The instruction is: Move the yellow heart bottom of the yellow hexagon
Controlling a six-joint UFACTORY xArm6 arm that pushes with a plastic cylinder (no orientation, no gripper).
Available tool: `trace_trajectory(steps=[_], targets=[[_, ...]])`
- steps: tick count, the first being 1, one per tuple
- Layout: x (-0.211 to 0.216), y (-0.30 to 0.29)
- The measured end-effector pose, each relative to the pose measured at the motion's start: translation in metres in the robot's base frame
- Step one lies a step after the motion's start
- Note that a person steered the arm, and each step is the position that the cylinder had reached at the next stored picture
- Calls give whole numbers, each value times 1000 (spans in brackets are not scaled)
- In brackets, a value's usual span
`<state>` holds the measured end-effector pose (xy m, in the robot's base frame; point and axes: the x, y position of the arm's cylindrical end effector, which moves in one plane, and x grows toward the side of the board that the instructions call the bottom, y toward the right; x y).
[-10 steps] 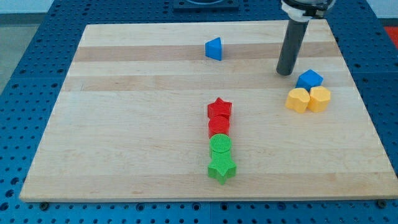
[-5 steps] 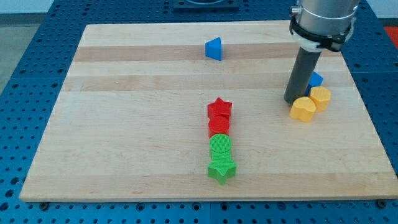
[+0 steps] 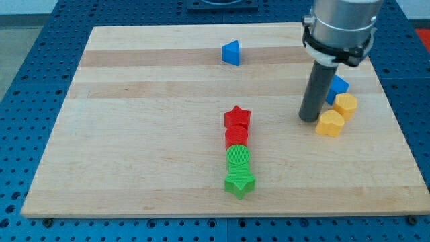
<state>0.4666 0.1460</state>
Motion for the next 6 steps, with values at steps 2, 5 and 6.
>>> trace_trajectory(steps=[2,5,6], targets=[[7,6],[7,28],[7,28]])
